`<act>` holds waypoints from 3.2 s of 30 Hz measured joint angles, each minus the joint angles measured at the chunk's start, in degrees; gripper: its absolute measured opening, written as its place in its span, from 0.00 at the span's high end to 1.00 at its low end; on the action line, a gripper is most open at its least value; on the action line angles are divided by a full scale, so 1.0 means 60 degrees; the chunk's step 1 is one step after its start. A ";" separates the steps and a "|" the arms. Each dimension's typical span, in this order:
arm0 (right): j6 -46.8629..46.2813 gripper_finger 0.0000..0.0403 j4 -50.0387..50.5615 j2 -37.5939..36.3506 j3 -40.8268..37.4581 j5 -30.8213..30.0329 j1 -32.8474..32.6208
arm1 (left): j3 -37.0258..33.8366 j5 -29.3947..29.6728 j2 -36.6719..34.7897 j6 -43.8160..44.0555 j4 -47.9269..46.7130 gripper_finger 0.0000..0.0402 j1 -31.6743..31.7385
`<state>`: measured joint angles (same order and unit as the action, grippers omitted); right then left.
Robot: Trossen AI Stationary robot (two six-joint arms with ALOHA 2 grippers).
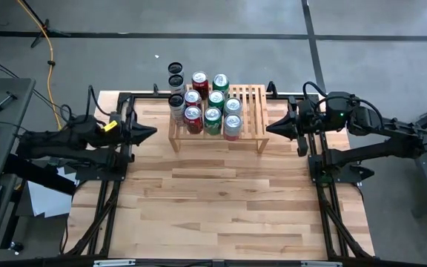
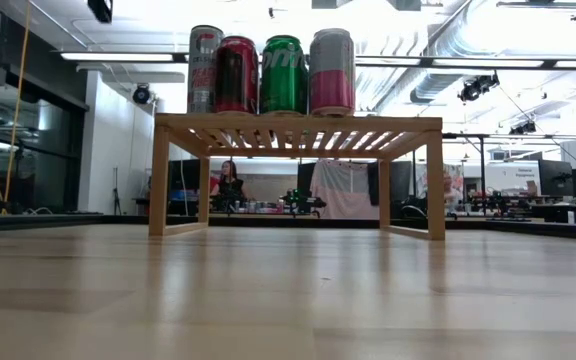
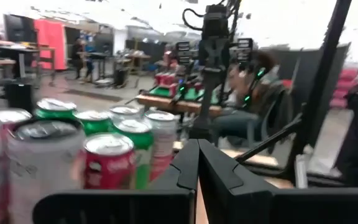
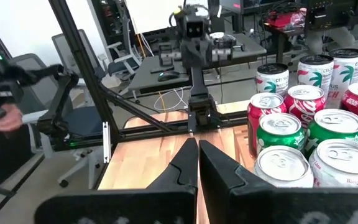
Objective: Place canned beverage on shelf
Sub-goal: Return to Home Position
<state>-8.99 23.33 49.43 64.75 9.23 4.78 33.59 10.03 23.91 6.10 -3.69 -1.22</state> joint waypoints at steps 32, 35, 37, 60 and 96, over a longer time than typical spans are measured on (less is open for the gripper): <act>-0.0503 1.00 0.0286 0.0000 0.0000 0.0026 0.0016 | -0.5491 -0.0279 -0.3928 0.2514 0.2439 1.00 0.0470; -0.0691 1.00 0.0406 -0.0046 0.0000 0.0039 0.0015 | -0.5491 -0.0063 -0.3925 0.3043 0.2185 1.00 0.0470; -0.0735 1.00 0.0635 -0.0138 0.0000 0.0057 0.0015 | -0.5488 -0.0080 -0.3925 0.3378 0.1909 1.00 0.0470; -0.0754 1.00 -0.2498 -0.4275 -0.5642 0.0139 0.0015 | -0.5488 -0.0081 -0.3892 0.3546 0.1625 1.00 0.0470; -0.2428 1.00 -0.5808 -0.8021 -1.0699 0.1162 -0.0011 | -0.5484 -0.0078 -0.3888 0.3546 0.1556 1.00 0.0467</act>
<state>-23.56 -11.51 1.30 0.56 16.20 4.71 0.69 9.56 0.58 27.37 5.65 1.59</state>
